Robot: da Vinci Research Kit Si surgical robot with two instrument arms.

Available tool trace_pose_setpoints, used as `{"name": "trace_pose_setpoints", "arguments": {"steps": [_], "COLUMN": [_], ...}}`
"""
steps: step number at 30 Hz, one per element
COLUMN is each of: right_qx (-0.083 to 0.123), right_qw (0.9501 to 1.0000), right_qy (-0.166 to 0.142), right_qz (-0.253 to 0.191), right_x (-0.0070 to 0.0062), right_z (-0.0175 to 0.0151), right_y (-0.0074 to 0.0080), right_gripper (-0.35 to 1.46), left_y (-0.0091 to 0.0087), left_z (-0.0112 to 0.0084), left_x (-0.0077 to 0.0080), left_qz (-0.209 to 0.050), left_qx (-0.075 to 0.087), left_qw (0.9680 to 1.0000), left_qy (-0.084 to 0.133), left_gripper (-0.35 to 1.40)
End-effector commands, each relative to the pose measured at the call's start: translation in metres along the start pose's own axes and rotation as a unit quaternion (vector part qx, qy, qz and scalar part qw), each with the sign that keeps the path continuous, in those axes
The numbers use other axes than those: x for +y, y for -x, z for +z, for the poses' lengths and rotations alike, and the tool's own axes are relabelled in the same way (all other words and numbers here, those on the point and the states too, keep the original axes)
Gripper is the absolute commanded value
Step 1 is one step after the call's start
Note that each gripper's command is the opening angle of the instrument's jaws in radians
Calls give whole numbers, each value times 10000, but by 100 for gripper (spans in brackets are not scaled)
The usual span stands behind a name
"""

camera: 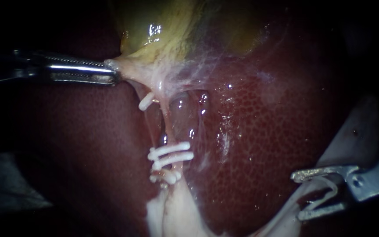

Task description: Clipping third clip right tube

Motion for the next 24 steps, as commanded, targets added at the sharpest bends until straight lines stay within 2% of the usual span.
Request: {"name": "trace_pose_setpoints", "arguments": {"steps": [1,5,13,19,24], "right_qx": [29,150,436,435,444], "right_qw": [10000,9997,9989,9977,9946], "right_qy": [-43,-160,-43,33,42], "right_qz": [21,64,148,522,938], "right_x": [4,20,57,88,115], "right_z": [7,28,61,86,109], "right_y": [-1,-10,-28,-32,-34], "right_gripper": [49,50,50,50,49], "left_y": [1,1,1,1,1], "left_z": [1,1,0,0,0], "left_x": [-1,0,0,1,2], "left_qz": [3,3,2,2,1], "left_qx": [0,0,0,0,1], "left_qw": [10000,10000,10000,10000,10000], "left_qy": [-5,-5,-6,-9,-12], "left_gripper": [-35,-35,-35,-35,-35]}}
